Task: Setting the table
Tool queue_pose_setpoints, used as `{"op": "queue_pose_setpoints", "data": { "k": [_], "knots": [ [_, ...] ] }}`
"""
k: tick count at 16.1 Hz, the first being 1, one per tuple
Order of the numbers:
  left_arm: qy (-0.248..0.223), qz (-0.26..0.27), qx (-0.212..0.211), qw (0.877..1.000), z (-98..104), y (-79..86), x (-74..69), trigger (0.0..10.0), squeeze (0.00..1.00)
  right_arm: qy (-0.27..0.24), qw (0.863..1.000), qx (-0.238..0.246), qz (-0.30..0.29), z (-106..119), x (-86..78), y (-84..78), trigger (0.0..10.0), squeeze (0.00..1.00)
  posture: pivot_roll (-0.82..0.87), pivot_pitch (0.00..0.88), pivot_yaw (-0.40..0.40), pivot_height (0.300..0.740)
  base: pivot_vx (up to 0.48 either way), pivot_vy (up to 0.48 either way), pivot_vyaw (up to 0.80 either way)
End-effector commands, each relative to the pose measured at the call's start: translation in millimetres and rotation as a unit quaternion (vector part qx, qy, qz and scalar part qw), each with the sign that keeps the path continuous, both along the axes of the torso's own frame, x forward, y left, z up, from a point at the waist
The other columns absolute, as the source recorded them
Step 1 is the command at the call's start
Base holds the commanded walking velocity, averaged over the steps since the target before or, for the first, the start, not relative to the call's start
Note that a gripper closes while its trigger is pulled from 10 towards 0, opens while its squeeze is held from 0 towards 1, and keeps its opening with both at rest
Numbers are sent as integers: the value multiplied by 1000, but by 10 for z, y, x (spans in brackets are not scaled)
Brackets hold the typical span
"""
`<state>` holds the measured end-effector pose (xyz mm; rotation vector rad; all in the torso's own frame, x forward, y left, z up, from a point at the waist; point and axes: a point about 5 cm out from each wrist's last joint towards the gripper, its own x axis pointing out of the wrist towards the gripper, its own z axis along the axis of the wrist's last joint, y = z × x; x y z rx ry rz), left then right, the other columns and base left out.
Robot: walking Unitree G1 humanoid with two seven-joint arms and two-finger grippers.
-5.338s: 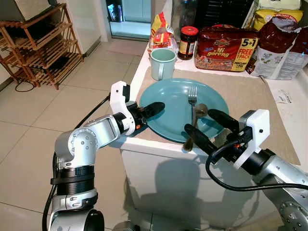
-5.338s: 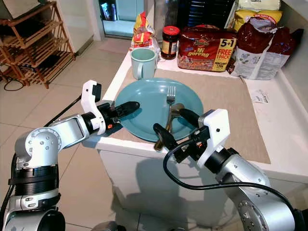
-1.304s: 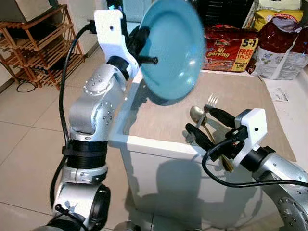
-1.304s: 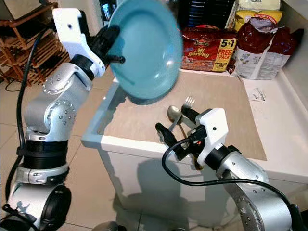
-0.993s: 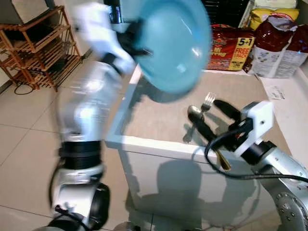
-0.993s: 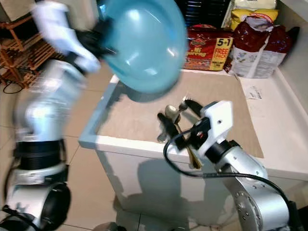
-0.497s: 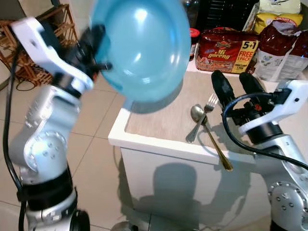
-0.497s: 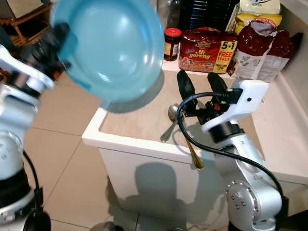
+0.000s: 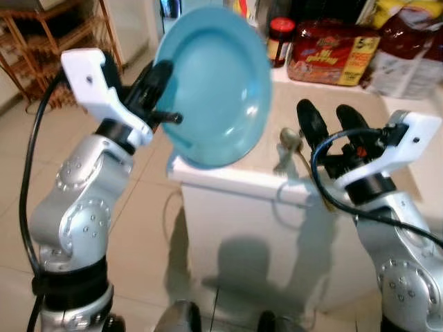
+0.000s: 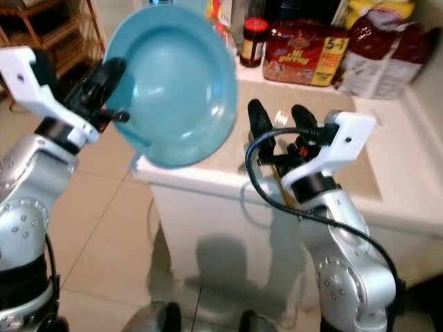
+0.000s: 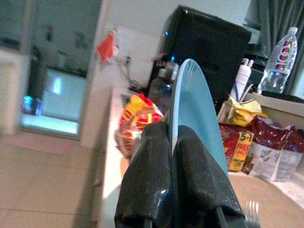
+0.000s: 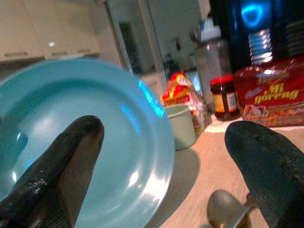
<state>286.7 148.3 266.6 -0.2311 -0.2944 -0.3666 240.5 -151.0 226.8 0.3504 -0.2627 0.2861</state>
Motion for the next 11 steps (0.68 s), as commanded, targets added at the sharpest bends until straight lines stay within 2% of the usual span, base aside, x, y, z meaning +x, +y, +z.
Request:
{"op": "queue_pose_setpoints", "data": {
  "k": [1, 4, 9, 11],
  "knots": [
    [-29, 36, 12, 999, 10, 58, -47, 10000, 0, -9, 1000, -10, -12, 32, 14, 1, 10000, 0, 55, 3, 7, 740, 0, 0, 0],
    [-20, 56, 27, 998, -94, 55, -91, 10000, 0, -5, 998, -48, -25, -32, 9, -8, 10000, 0, 43, 0, 0, 740, 0, -104, 0],
    [-7, 69, 57, 996, -271, -36, -60, 10000, 0, 7, 995, -89, -34, -151, 35, -29, 10000, 0, 42, 7, -14, 740, 0, -455, 0],
    [-3, 59, 79, 995, -340, -73, -106, 10000, 0, 14, 995, -90, -39, -213, 25, -38, 10000, 0, 44, 14, -19, 740, 0, -469, 0]
  ]
}}
